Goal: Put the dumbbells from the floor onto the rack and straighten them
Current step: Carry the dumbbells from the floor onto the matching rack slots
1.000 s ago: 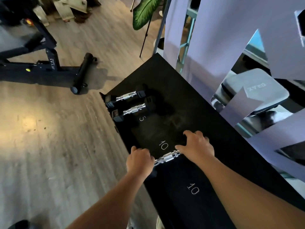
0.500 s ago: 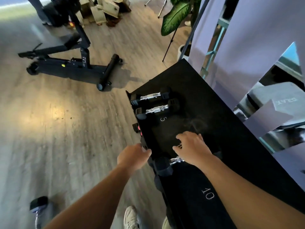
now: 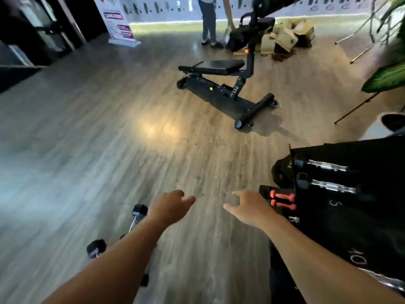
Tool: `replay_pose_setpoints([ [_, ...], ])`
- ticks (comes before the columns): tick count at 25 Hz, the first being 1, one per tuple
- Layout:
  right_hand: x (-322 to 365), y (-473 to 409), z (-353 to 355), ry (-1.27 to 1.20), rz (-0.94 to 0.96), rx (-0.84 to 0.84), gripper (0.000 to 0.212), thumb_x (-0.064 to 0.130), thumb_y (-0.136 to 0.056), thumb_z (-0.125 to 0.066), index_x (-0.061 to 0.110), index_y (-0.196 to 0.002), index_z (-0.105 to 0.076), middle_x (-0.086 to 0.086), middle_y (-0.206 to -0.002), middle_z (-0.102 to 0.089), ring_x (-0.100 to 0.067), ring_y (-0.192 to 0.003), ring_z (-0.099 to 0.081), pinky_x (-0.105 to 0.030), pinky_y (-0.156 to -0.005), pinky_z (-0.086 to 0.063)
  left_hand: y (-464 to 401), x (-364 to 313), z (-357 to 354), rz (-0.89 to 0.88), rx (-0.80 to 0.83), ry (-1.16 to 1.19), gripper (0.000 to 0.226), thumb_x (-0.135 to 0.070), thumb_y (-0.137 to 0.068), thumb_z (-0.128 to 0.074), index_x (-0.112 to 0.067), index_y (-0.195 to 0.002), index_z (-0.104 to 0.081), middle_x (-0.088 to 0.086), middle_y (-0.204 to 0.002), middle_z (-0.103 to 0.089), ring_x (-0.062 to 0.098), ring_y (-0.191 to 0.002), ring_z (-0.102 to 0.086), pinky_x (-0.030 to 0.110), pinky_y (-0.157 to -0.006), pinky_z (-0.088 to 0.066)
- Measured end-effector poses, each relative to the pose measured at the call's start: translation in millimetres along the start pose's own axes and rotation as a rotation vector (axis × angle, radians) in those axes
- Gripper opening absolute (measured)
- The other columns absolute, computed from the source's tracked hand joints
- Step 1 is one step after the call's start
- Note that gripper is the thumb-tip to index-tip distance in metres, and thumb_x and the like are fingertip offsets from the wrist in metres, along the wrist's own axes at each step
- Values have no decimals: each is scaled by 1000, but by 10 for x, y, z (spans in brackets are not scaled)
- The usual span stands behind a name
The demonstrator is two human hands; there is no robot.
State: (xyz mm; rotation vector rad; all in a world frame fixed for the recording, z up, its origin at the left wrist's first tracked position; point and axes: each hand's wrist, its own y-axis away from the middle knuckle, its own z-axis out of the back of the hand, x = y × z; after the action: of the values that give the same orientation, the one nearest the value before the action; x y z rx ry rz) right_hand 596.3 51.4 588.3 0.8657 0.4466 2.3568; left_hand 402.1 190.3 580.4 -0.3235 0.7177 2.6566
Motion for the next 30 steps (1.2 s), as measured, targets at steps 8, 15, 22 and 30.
replay_pose_setpoints([
  [8, 2323, -483, -792, 175, 263, 161, 70, 55, -87, -64, 22, -148, -50, -6, -150, -51, -25, -136, -50, -30, -106, -41, 55, 2304, 915, 307, -118, 215, 58, -71, -85, -41, -21, -99, -68, 10, -113, -71, 29, -97, -63, 39, -87, -53],
  [15, 3670, -969, -1464, 360, 533, 338, 61, 50, -92, -61, 20, -144, -53, -5, -147, -54, -24, -134, -51, -30, -104, -42, 194, 3450, 1070, 553, -223, 353, 64, -72, -86, -34, -16, -90, -63, 14, -107, -72, 34, -96, -66, 40, -84, -55],
  [22, 4289, -1793, -2333, 539, 779, 568, 64, 53, -93, -60, 22, -148, -50, -2, -153, -49, -23, -138, -48, -34, -110, -37, 108, 3907, 701, 879, -259, 468, 57, -61, -94, -35, -13, -102, -66, 17, -114, -69, 36, -102, -63, 42, -84, -52],
  [30, 3645, -2927, -3887, 721, 700, 732, 54, 44, -94, -60, 19, -142, -56, -4, -138, -62, -25, -126, -56, -31, -98, -43, -583, 4377, -1085, 1127, -162, 671, 44, -64, -90, -40, -23, -84, -56, 9, -101, -69, 31, -88, -62, 37, -77, -51],
])
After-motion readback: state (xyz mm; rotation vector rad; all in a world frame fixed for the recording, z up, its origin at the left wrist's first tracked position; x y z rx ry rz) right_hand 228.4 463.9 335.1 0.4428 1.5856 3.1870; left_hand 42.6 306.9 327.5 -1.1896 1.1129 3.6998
